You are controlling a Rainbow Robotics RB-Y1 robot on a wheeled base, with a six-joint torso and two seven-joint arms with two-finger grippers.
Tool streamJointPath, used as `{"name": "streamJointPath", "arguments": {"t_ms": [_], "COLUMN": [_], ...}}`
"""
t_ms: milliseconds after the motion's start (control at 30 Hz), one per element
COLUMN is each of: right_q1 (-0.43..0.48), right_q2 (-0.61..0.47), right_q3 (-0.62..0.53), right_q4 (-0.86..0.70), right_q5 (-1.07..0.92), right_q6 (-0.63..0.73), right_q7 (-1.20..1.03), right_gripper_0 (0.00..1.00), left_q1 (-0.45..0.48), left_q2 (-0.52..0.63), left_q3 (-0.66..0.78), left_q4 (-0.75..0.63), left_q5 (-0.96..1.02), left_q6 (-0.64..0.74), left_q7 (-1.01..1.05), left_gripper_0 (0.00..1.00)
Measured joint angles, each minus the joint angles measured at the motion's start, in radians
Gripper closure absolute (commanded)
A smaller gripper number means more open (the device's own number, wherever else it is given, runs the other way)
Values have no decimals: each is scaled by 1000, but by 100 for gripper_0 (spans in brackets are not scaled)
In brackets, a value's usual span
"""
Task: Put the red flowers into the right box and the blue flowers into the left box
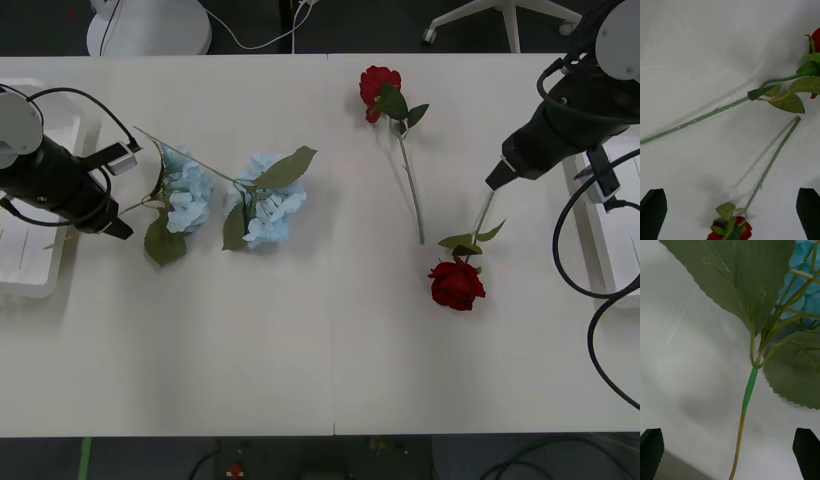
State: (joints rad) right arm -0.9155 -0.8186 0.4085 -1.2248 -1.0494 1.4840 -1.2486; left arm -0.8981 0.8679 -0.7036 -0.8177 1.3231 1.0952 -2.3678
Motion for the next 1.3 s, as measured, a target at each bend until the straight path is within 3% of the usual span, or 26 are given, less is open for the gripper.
{"name": "streamJointPath", "arguments": {"t_ms": [67,100,133,167,233,267,567,967,1300], "right_q1": [-1,-1,-1,-1,-1,-1,2,58,91], "right_q2": [13,17,20,20,20,20,59,179,261], "right_q3": [-38,-58,-75,-88,-104,-107,-107,-152,-270], "right_q4": [56,74,88,95,104,109,213,217,217], "right_q5": [0,1,1,3,6,8,93,288,400], "right_q6": [4,12,24,42,82,95,7,-58,-55], "right_q7": [0,0,0,0,0,0,-17,-97,-97], "right_gripper_0": [0,0,0,0,0,0,0,0,0], "left_q1": [0,0,0,0,0,0,0,-1,-1], "left_q2": [-13,-19,-24,-28,-34,-37,-39,-39,-37], "left_q3": [0,0,0,0,-1,-3,-55,-33,373], "left_q4": [1,2,2,2,2,3,3,1,-16], "left_q5": [-10,-12,-15,-17,-23,-25,-51,-72,-72], "left_q6": [0,0,0,-1,-12,-22,-92,-96,14], "left_q7": [0,0,0,0,0,0,0,0,0], "left_gripper_0": [0,10,27,59,97,100,100,100,100]}}
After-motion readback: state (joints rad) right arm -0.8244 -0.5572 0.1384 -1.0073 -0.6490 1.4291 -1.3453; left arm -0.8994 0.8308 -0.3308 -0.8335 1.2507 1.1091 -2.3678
